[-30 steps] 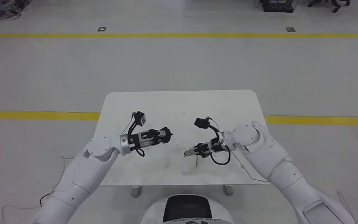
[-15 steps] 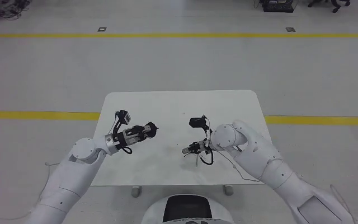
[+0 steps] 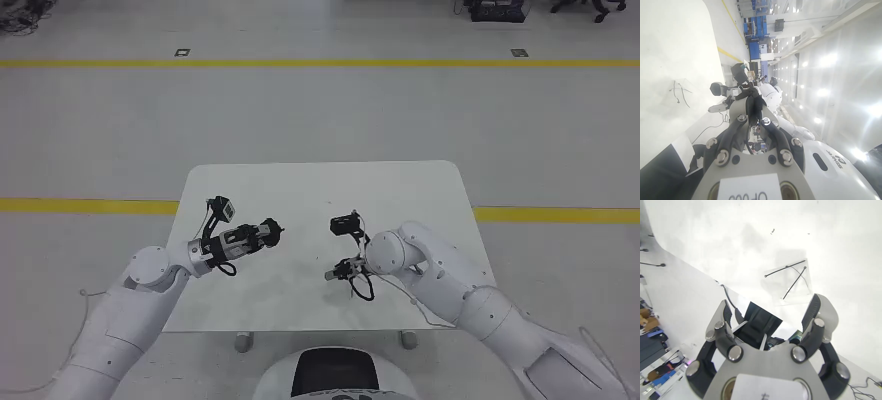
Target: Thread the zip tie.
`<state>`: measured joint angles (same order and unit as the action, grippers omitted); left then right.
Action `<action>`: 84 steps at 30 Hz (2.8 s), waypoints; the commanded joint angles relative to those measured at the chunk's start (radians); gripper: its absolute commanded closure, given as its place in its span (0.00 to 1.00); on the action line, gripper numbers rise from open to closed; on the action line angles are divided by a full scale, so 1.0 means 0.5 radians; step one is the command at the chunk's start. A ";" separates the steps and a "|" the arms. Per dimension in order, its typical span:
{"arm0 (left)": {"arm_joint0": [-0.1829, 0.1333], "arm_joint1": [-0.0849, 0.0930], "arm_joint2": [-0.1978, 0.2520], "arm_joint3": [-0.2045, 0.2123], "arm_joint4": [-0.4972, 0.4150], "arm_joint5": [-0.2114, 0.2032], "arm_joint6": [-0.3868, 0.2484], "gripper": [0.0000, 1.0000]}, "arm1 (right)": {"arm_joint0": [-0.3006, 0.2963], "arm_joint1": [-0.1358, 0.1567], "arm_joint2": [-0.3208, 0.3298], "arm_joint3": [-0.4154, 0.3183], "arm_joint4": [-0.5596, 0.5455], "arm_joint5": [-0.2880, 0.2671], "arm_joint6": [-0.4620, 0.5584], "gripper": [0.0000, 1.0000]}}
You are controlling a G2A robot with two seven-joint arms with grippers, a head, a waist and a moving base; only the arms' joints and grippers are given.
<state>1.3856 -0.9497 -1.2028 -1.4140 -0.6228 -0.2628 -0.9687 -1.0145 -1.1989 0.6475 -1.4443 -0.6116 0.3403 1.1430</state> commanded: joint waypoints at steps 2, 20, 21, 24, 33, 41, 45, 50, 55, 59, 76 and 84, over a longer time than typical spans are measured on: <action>0.000 0.000 0.000 0.000 0.000 0.000 0.000 1.00 | -0.003 -0.064 0.016 0.073 -0.183 -0.001 0.077 0.00; 0.000 0.000 0.000 0.000 0.000 0.000 0.000 1.00 | -0.174 -0.335 0.244 0.113 -0.796 -0.001 0.334 0.00; 0.000 0.000 0.000 0.000 0.000 0.000 0.000 1.00 | -0.174 -0.335 0.244 0.113 -0.796 -0.001 0.334 0.00; 0.000 0.000 0.000 0.000 0.000 0.000 0.000 1.00 | -0.180 -0.334 0.235 0.120 -0.830 -0.008 0.304 0.00; 0.000 0.000 0.000 0.000 0.000 0.000 0.000 1.00 | -0.208 -0.382 0.160 0.121 -0.977 -0.001 0.303 0.00; 0.000 0.000 0.000 0.000 0.000 0.000 0.000 1.00 | -0.252 -0.427 0.246 0.137 -1.056 -0.001 0.309 0.00; 0.000 0.000 0.000 0.000 0.000 0.000 0.000 1.00 | -0.252 -0.427 0.246 0.137 -1.056 -0.001 0.309 0.00; 0.000 0.000 0.000 0.000 0.000 0.000 0.000 1.00 | -0.308 -0.426 0.229 0.108 -1.089 -0.050 0.211 0.00; 0.000 0.000 0.000 0.000 0.000 0.000 0.000 1.00 | -0.328 -0.432 0.228 0.108 -1.077 -0.048 0.198 0.02; 0.000 0.000 0.000 0.000 0.000 0.000 0.000 1.00 | -0.330 -0.438 0.228 0.128 -1.084 -0.029 0.185 0.35; 0.000 0.000 0.000 0.000 0.000 0.000 0.000 1.00 | -0.322 -0.470 0.241 0.265 -1.104 -0.001 0.125 0.58; 0.000 0.000 0.000 0.000 0.000 0.000 0.000 1.00 | -0.310 -0.499 0.248 0.344 -1.126 -0.001 0.119 0.60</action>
<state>1.3856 -0.9497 -1.2028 -1.4140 -0.6228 -0.2628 -0.9687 -1.1706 -1.4463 0.7717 -1.2772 -1.1705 0.3400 1.2012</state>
